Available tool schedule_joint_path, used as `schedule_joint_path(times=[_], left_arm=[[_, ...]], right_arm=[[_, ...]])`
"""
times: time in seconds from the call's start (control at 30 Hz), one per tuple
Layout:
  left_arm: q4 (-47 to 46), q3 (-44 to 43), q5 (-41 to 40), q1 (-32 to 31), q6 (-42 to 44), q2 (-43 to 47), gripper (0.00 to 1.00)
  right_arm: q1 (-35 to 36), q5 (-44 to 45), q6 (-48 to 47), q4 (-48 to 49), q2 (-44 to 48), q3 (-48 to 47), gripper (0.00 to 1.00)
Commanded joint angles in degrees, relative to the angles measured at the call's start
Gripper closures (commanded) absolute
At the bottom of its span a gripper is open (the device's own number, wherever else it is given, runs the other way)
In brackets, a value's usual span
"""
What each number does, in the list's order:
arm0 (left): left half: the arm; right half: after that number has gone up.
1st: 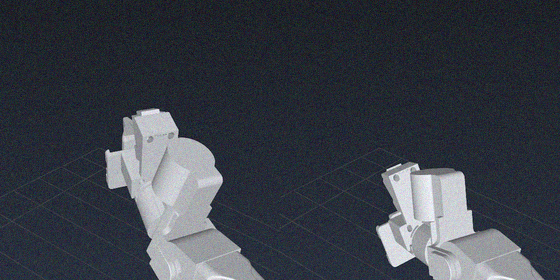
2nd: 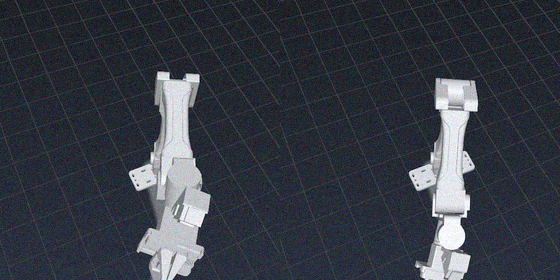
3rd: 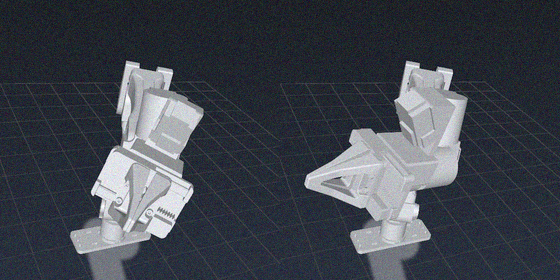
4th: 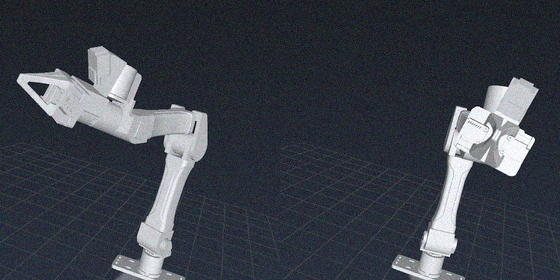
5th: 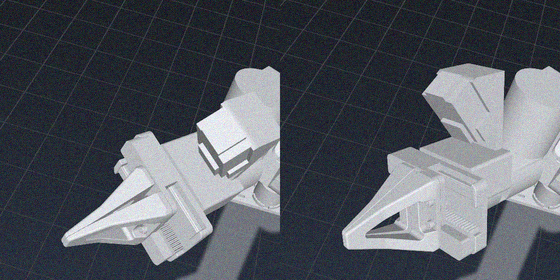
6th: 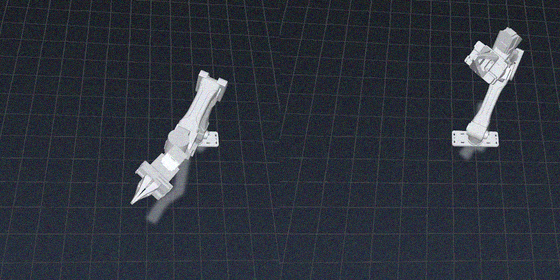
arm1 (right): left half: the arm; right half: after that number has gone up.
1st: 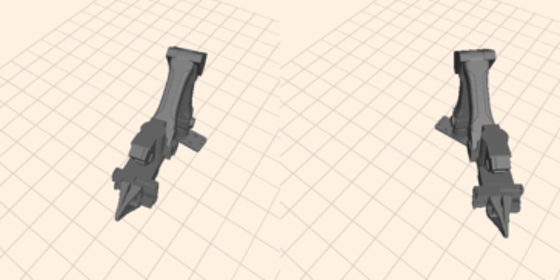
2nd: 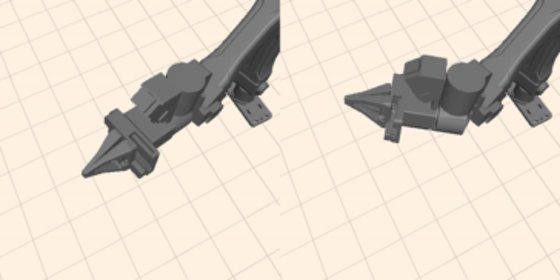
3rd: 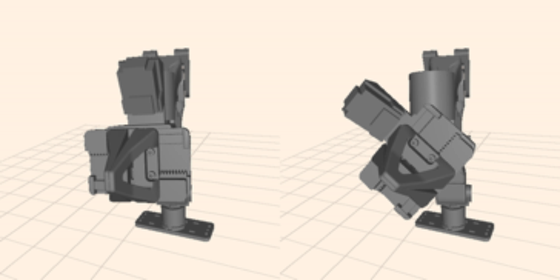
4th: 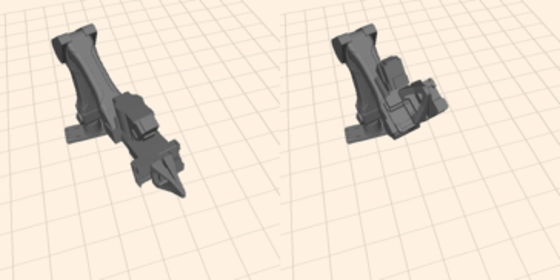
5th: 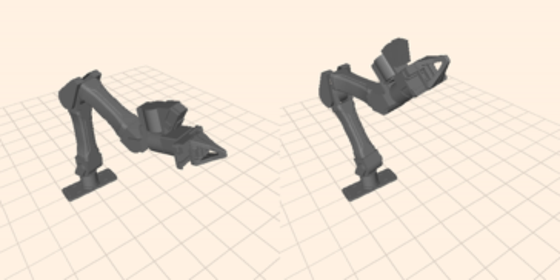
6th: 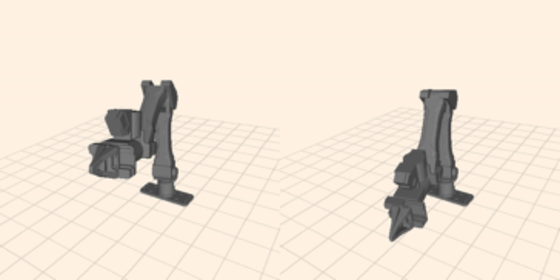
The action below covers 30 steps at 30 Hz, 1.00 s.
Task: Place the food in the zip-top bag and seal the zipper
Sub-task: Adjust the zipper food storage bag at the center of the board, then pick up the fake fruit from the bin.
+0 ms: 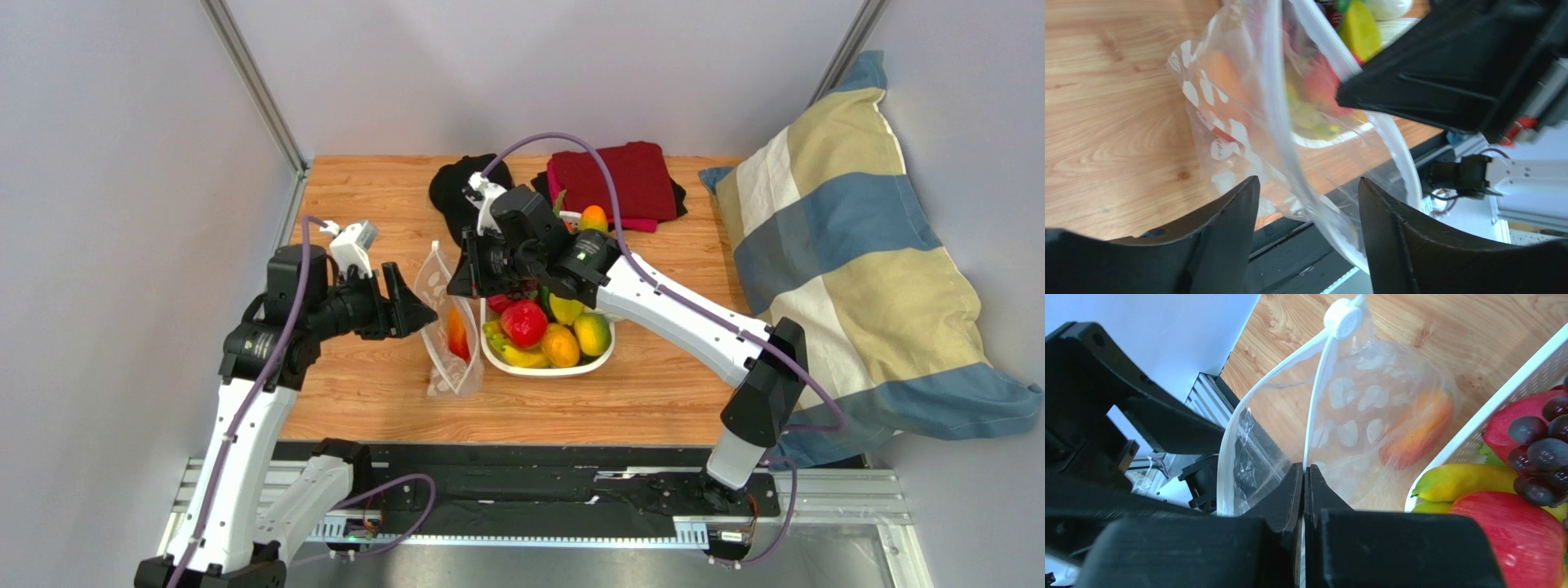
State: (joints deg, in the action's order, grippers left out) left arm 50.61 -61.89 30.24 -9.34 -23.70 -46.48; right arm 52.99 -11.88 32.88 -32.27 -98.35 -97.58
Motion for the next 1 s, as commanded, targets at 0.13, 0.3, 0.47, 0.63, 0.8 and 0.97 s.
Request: schedule_joint_path(times=[0.13,0.3,0.47,0.63,0.8,0.97], left_arm=[[0.2,-1.0,-11.5,-0.6,0.6,-2.8,0.81],[1.3,-0.1,-15.3,0.5,1.6,-1.2,1.0],[-0.4,2.2,-10.3,1.5,-0.4,-0.8,1.0],[-1.7,2.7,-7.8,1.5,-1.3,-1.6,1.0],[-1.8,3.0,-7.7,1.5,-1.7,-1.3,1.0],[-2.5,3.7,-7.0,1.5,-2.8,-1.2,1.0]], right_arm=[[0.3,3.8,-3.4,0.6,-0.3,-0.2,1.0],[-3.6,2.8,-13.1,1.1,0.9,3.9,1.0],[-7.6,-5.9,-19.0,1.2,2.6,4.5,0.47],[-7.6,-6.7,-25.1,-1.2,6.8,6.5,0.13],[-7.8,-1.8,-28.3,-5.9,9.0,10.9,0.1],[-7.5,1.8,-24.2,-5.0,11.5,17.2,0.0]])
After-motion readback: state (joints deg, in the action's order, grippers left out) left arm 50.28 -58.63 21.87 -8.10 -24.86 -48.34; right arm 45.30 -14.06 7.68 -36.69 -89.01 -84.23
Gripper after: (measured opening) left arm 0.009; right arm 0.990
